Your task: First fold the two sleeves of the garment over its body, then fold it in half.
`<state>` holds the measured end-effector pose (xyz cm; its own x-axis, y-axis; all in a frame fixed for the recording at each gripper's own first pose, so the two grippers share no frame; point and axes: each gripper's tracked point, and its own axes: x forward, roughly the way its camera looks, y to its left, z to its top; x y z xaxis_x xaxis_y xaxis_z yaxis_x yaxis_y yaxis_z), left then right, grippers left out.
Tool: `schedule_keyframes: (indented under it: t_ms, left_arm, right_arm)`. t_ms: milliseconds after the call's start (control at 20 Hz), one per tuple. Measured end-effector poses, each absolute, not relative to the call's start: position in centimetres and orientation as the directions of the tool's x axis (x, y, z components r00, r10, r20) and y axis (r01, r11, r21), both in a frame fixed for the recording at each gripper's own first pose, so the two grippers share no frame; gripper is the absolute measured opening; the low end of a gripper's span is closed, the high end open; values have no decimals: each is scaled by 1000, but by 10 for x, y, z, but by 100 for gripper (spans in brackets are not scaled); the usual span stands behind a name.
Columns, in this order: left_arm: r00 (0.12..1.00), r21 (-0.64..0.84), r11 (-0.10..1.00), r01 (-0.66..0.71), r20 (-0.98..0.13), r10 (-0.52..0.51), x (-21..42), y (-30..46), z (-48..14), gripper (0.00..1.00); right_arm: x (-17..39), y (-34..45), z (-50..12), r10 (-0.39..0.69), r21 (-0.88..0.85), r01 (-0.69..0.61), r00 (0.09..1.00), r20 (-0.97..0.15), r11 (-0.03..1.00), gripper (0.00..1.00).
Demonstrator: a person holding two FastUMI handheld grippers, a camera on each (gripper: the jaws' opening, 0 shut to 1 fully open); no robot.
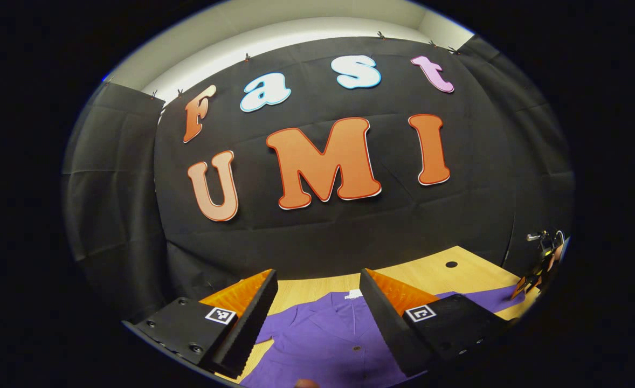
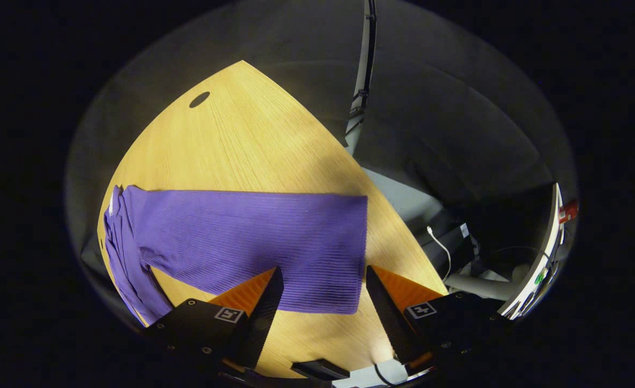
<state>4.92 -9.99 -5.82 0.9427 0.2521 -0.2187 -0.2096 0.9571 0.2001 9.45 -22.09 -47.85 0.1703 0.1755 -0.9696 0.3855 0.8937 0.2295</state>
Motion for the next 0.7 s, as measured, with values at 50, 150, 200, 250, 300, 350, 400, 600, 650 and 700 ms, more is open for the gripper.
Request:
schedule_keyframes:
  t_ms: [50,150,200,250,300,350,400,600,650,700]
  left_arm:
    - [941,205,955,-213,-220,257,48,-99,-59,98]
    - [938,211,953,-218,-225,265,45,-98,-61,100]
    - [936,213,952,-219,-231,267,45,-98,-63,100]
    - [933,217,951,-221,-236,271,44,-98,-66,100]
    - [931,223,949,-225,-238,276,42,-97,-67,100]
    - [930,227,947,-226,-239,279,42,-97,-67,98]
    - [929,227,947,-227,-240,280,41,-95,-68,100]
    - [929,216,951,-219,-252,271,39,-92,-74,98]
    - [930,215,953,-215,-253,267,39,-89,-75,98]
    - [932,211,955,-210,-253,261,41,-86,-76,98]
  right_arm:
    - [96,-226,-481,159,216,386,175,-972,897,93]
    - [95,-229,-482,126,178,377,158,-979,909,89]
    - [96,-230,-482,121,172,373,157,-980,912,83]
    - [95,-229,-482,118,167,369,153,-981,914,78]
    - [97,-229,-481,122,172,371,155,-980,912,66]
    - [98,-227,-481,133,185,379,159,-978,907,50]
    - [100,-227,-481,142,198,390,166,-976,899,33]
    - [106,-211,-466,238,311,422,216,-947,851,6]
    - [107,-211,-460,233,310,411,228,-945,857,5]
    - [109,-210,-451,229,314,402,245,-942,860,5]
